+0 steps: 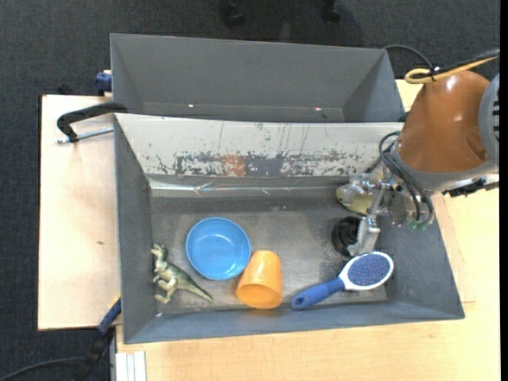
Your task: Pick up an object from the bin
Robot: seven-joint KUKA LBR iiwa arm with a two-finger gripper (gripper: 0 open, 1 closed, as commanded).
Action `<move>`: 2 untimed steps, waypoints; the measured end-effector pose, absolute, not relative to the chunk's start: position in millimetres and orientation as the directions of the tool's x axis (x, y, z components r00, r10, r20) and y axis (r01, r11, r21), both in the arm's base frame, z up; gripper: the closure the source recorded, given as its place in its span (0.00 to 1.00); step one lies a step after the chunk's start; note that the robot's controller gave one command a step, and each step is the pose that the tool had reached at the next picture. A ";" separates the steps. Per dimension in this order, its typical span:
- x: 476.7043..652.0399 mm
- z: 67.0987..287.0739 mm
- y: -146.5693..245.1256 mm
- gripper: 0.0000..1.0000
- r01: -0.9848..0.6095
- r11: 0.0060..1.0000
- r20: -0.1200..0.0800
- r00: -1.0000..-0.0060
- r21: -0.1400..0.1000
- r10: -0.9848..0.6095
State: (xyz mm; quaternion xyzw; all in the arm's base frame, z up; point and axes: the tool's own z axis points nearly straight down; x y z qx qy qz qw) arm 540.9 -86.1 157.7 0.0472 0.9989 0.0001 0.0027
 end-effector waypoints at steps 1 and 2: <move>572.5 72.7 -120.5 0.00 0.001 1.000 0.000 -1.000 0.001 0.001; 576.0 80.1 -119.9 1.00 0.000 1.000 -0.011 -1.000 0.000 0.000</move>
Offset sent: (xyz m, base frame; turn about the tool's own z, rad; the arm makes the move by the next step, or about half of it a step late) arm 0.0309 -0.0340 -0.0828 -0.0949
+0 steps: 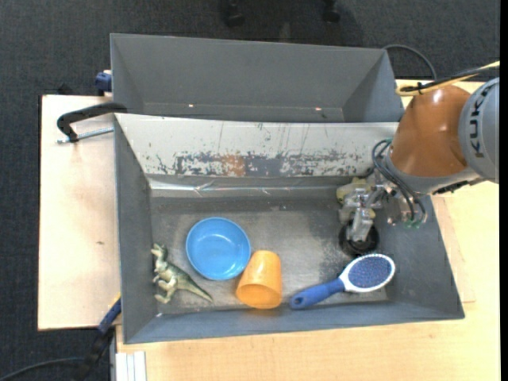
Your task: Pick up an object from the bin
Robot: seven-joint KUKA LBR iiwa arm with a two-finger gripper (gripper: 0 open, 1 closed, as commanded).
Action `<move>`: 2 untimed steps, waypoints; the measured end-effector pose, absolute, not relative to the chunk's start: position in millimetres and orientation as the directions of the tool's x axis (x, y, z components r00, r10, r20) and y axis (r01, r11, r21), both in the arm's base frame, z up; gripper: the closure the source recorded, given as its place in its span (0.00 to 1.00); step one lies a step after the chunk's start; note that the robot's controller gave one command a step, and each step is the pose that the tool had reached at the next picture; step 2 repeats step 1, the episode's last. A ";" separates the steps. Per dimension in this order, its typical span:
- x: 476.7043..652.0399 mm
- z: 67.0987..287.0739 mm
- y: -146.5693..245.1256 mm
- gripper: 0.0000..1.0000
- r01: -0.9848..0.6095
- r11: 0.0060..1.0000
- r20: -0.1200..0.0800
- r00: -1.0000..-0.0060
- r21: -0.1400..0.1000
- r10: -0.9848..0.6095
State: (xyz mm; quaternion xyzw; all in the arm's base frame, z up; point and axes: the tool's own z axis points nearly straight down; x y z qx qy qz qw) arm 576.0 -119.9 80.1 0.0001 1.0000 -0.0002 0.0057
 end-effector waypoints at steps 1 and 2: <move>586.9 225.6 -123.7 1.00 -0.044 0.999 -0.017 -0.999 -0.003 -0.044; 586.9 225.6 -123.7 1.00 -0.044 0.999 -0.017 -0.999 -0.003 -0.044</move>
Offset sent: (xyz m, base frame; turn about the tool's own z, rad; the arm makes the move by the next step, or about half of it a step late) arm 0.0074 -0.0042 0.1388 -0.0443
